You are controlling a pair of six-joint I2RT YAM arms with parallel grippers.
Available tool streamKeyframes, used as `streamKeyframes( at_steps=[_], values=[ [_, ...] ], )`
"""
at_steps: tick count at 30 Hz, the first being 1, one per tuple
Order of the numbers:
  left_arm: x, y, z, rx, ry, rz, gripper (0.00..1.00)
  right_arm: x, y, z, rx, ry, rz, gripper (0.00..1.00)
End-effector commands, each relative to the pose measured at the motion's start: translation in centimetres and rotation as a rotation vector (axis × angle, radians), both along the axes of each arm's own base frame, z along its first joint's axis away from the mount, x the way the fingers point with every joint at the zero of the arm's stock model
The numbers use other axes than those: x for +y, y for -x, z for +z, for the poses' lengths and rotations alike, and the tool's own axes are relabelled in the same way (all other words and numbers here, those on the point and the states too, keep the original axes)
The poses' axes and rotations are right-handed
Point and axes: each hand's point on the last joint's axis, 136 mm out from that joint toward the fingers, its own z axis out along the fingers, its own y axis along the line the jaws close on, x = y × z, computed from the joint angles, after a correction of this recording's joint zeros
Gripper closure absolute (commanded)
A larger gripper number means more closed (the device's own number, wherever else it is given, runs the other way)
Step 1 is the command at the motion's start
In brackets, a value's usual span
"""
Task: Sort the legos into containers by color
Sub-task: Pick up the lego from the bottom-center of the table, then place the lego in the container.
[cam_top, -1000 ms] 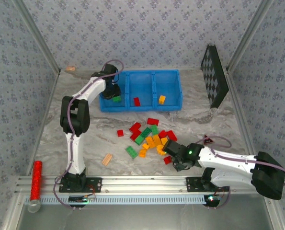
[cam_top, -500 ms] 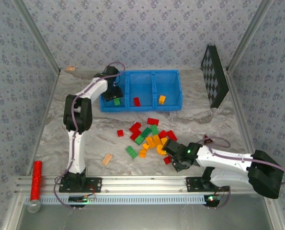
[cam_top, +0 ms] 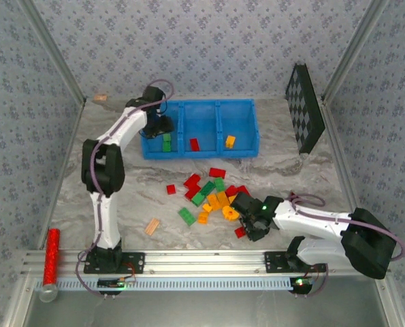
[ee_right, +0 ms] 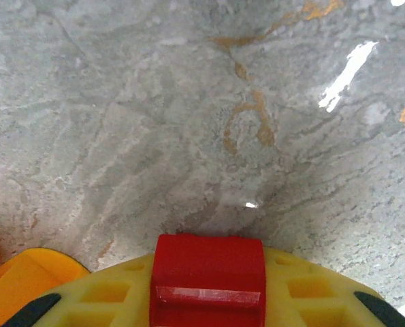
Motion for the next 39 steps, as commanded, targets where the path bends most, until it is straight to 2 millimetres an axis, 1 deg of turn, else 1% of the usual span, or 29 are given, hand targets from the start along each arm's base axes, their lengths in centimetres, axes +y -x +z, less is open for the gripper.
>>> streamKeyframes(
  at_steps=[1, 2, 4, 6, 7, 10, 12, 16, 19, 23, 25, 27, 28, 29, 31, 35, 39],
  values=[
    [1.2, 2.6, 4.9, -0.060, -0.005, -0.037, 0.36, -0.7, -1.8, -2.0, -0.075, 0.022, 0.049, 0.70],
    [1.3, 3.4, 5.6, -0.071, -0.003, -0.056, 0.36, -1.2, -2.1, -1.6, -0.091, 0.042, 0.076, 0.71],
    [1.7, 5.3, 6.1, -0.069, -0.010, -0.083, 0.36, -1.9, -2.5, -0.7, -0.117, 0.062, 0.136, 0.72],
    [2.2, 7.3, 6.2, -0.066, -0.029, -0.102, 0.36, -2.6, -3.4, 0.3, -0.149, 0.072, 0.167, 0.73],
    [2.6, 8.5, 6.0, -0.060, -0.039, -0.108, 0.36, -3.4, -3.5, 0.7, -0.145, 0.089, 0.186, 0.74],
    [3.2, 11.8, 5.2, -0.032, -0.052, -0.123, 0.36, -4.5, -4.6, 2.1, -0.185, 0.086, 0.231, 0.75],
    [3.2, 13.8, 4.4, -0.008, -0.049, -0.129, 0.36, -5.1, -5.2, 3.2, -0.206, 0.093, 0.270, 0.76],
    [2.3, 17.3, 2.7, 0.037, -0.046, -0.152, 0.35, -5.3, -7.2, 6.2, -0.265, 0.119, 0.420, 0.75],
    [0.8, 19.4, 1.5, 0.056, -0.009, -0.173, 0.35, -5.1, -9.9, 9.3, -0.338, 0.173, 0.555, 0.75],
    [-2.0, 21.7, 0.7, 0.062, 0.037, -0.228, 0.35, -4.2, -14.5, 14.3, -0.461, 0.274, 0.747, 0.75],
    [-3.2, 22.7, 0.3, 0.054, 0.027, -0.269, 0.35, -3.6, -16.7, 16.3, -0.503, 0.327, 0.830, 0.75],
    [-3.5, 23.4, -0.4, 0.065, 0.006, -0.271, 0.35, -2.9, -18.9, 17.9, -0.548, 0.377, 0.916, 0.75],
    [-3.4, 23.7, -1.0, 0.078, -0.006, -0.256, 0.35, -2.4, -20.2, 18.6, -0.573, 0.397, 0.950, 0.75],
    [-3.2, 23.9, -1.4, 0.092, -0.015, -0.234, 0.35, -1.8, -21.7, 19.7, -0.607, 0.417, 0.976, 0.75],
    [-2.8, 24.2, -2.2, 0.114, -0.027, -0.201, 0.35, -0.6, -24.0, 20.5, -0.643, 0.447, 1.030, 0.75],
    [-2.6, 24.5, -2.7, 0.121, -0.027, -0.166, 0.35, 1.4, -28.4, 20.9, -0.702, 0.489, 1.079, 0.75],
    [-2.5, 24.7, -3.0, 0.131, -0.027, -0.143, 0.34, 4.8, -32.1, 21.0, -0.773, 0.477, 1.128, 0.75]
  ],
)
